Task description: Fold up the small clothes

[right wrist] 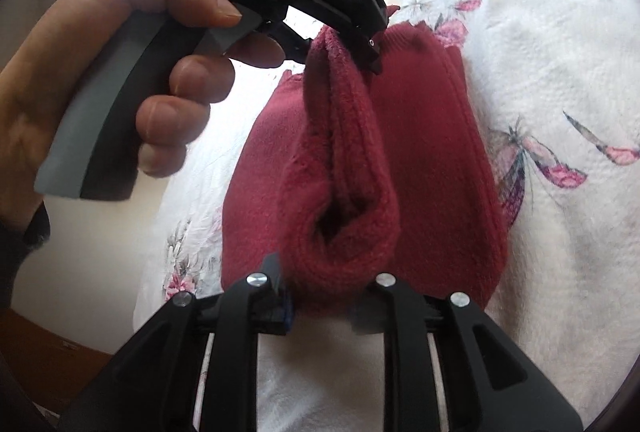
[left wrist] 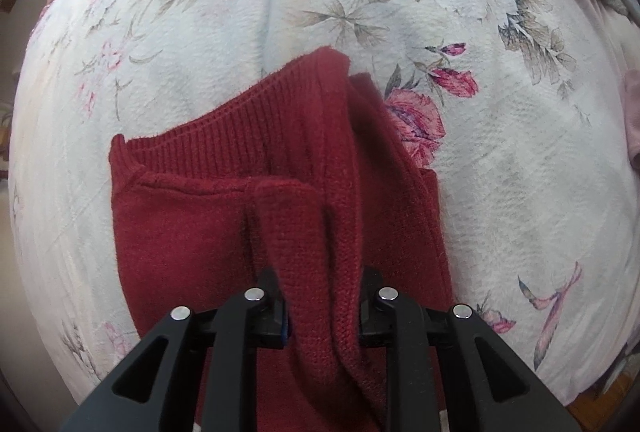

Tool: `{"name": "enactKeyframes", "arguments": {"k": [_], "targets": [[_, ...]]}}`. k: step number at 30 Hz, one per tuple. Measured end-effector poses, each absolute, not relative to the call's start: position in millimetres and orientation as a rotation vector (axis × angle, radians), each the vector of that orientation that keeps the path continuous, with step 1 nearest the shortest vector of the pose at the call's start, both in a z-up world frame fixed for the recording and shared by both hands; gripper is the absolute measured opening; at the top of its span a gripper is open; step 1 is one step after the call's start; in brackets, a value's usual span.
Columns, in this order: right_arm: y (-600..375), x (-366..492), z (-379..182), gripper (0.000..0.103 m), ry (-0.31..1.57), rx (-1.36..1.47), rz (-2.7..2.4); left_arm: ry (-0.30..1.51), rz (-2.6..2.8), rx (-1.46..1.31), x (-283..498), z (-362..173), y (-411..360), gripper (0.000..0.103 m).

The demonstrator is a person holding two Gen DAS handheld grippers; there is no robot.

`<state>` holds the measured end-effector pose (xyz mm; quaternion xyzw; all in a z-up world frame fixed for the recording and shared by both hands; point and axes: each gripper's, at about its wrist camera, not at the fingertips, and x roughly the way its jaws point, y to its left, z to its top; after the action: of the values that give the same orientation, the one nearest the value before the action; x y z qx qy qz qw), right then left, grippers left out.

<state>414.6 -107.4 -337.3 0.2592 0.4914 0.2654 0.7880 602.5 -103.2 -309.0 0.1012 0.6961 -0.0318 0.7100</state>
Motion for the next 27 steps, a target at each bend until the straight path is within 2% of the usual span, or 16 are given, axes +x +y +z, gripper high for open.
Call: {"name": "enactKeyframes", "arguments": {"k": [2,4,5,6,13,14,15,17,27], "targets": [[-111,418,-339,0.022,1.058,0.582,0.579,1.534,-0.049,0.222,597,-313,-104,0.021],[-116,419,-341,0.034,1.069,0.615,0.575,1.512,-0.028,0.218,590,-311,-107,0.022],[-119,420,-343,0.045,1.073,0.63,0.554,1.505,-0.026,0.211,588,-311,-109,0.024],[-122,420,-344,0.05,1.074,0.641,0.543,1.495,-0.025,0.204,585,-310,-110,0.025],[-128,429,-359,0.051,1.109,0.742,0.55,1.441,-0.071,0.043,574,-310,-108,0.037],[-128,430,-361,0.051,1.116,0.748,0.547,1.437,-0.093,-0.001,578,-312,-106,0.044],[-128,431,-364,0.051,1.122,0.759,0.547,1.438,-0.121,-0.043,579,-313,-102,0.055],[-131,431,-369,0.051,1.132,0.774,0.537,1.45,-0.228,-0.108,579,-310,-98,0.064],[-159,437,-384,0.05,1.116,0.907,0.543,1.338,-0.515,-0.199,546,-247,-14,0.071]]}}
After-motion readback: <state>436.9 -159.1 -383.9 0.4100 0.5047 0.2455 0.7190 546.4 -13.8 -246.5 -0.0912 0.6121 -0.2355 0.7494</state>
